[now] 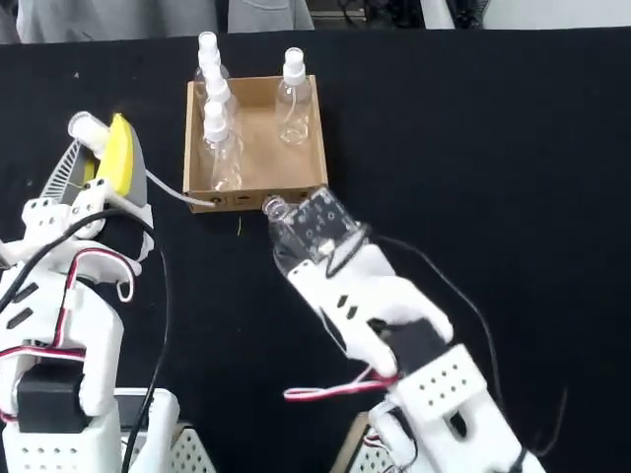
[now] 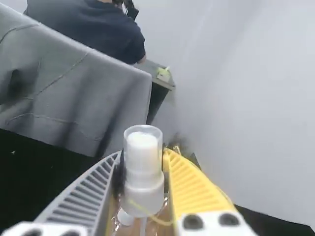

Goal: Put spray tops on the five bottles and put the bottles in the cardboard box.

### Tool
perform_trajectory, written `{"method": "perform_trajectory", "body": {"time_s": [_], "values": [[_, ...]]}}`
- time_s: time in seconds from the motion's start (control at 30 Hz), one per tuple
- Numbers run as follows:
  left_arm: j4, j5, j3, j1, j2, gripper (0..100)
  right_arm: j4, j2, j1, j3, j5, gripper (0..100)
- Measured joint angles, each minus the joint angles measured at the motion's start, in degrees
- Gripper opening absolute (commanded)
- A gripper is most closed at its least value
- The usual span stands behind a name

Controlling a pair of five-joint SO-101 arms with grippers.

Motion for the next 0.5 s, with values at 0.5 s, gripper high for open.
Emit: {"method": "perform_trajectory", "body": {"time_s": [0.5], "values": [[-1.8, 0.0, 0.0, 0.8, 0.0, 3, -17.1, -9.5, -3.5, 15.3, 6.6, 1.2]]}}
